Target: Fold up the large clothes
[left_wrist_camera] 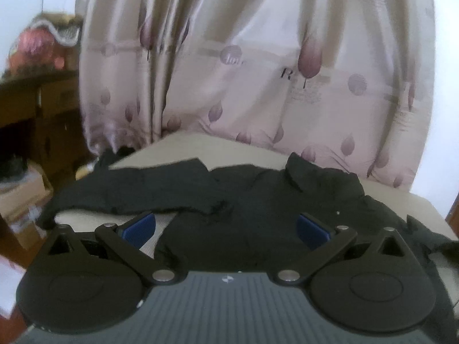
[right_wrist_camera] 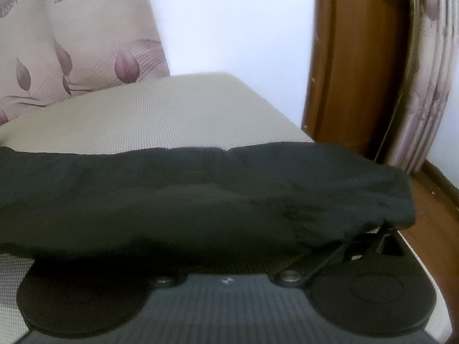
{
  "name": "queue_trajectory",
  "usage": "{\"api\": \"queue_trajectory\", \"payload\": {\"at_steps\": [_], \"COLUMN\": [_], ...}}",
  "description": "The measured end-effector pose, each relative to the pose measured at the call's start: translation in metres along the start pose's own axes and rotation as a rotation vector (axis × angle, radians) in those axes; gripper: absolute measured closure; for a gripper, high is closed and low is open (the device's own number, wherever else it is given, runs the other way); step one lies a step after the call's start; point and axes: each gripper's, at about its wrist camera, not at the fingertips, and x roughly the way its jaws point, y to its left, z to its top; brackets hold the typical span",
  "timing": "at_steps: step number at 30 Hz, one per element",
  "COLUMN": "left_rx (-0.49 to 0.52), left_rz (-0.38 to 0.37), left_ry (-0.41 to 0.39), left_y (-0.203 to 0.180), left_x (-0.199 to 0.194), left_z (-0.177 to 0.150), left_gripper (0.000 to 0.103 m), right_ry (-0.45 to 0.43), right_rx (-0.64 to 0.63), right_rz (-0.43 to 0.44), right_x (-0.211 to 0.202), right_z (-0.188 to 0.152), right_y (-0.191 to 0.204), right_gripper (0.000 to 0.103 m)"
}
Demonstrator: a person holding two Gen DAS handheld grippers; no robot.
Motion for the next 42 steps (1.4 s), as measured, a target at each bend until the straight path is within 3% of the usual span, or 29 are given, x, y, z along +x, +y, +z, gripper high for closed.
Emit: {"api": "queue_trajectory", "payload": {"at_steps": [3, 9, 14, 22, 30, 37, 42], "left_rx": [-0.029, 0.034, 0.012, -0.028, -0.023, -0.009, -0.018], "left_rz": [-0.022, -0.011, -0.069, 0.044, 0.095, 0.097, 0.044], "left_ry": [-0.001, -0.088, -0.051, -0.030, 0.034, 0.061, 0.071], "left_y": [0.001, 0.010, 0.010, 0.033, 0.042, 0.040, 0.034], "left_x": [0.003, -0.005, 0.023, 0.059, 0.115, 0.146, 0.152], "left_z": [0.003, -0.004, 0.006, 0.004, 0.017, 0.026, 0.026], "left_gripper": [0.000, 0.000, 0.000, 0.000, 0.000, 0.000, 0.000], "right_ry": [-0.008, -0.011, -0.011, -0.011, -0.011, -0.011, -0.011], "right_rx": [-0.002, 0.002, 0.004, 0.005, 0.005, 0.005, 0.005], "right_rz": [-0.008, -0.003, -0.001, -0.001, 0.001, 0.001, 0.001], "right_x": [0.002, 0.003, 0.005, 0.004, 0.005, 0.004, 0.005], "right_z": [0.000, 0.003, 0.005, 0.004, 0.005, 0.005, 0.007], "right_y": [0.001, 0.001, 0.001, 0.000, -0.001, -0.002, -0.001], "right_gripper": [0.000, 0.000, 0.000, 0.000, 0.000, 0.000, 0.000]}}
